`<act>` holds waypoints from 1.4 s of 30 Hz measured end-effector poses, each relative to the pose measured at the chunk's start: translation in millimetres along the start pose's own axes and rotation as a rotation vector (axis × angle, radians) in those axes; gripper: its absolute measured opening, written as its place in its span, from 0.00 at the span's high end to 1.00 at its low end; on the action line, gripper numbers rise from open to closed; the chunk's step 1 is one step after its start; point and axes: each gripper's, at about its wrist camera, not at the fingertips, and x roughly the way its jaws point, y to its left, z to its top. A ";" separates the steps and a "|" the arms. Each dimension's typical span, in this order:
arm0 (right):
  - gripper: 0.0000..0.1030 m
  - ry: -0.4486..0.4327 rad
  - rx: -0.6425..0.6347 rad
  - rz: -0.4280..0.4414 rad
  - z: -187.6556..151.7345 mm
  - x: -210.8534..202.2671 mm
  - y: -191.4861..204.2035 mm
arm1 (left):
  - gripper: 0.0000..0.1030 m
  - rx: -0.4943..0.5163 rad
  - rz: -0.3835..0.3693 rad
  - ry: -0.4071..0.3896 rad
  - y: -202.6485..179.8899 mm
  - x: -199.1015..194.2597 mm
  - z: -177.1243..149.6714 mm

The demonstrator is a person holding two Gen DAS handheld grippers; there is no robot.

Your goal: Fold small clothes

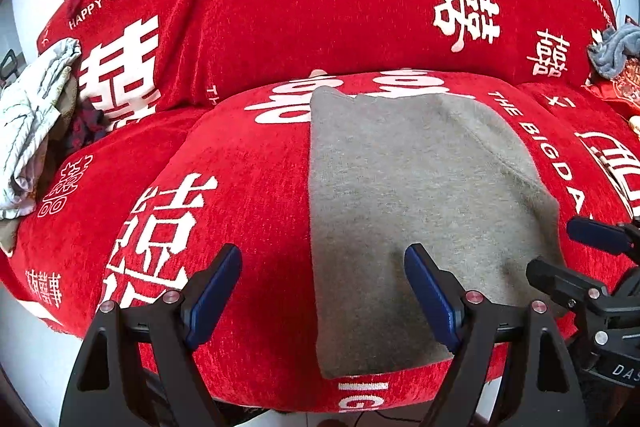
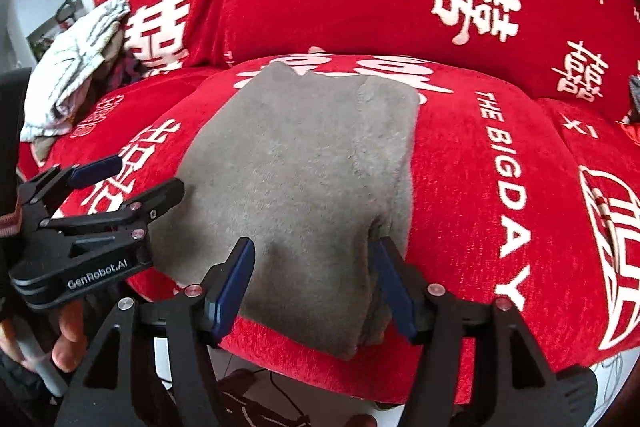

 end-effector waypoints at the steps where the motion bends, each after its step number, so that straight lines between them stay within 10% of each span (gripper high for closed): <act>1: 0.35 0.000 -0.003 -0.005 0.9 -0.3 1.2 | 0.18 0.011 -0.013 0.002 -2.5 -0.1 -0.3; 42: 0.35 -0.021 -0.038 -0.170 -5.8 -15.4 25.6 | 0.18 -0.029 0.013 -0.104 -1.3 -30.2 -12.1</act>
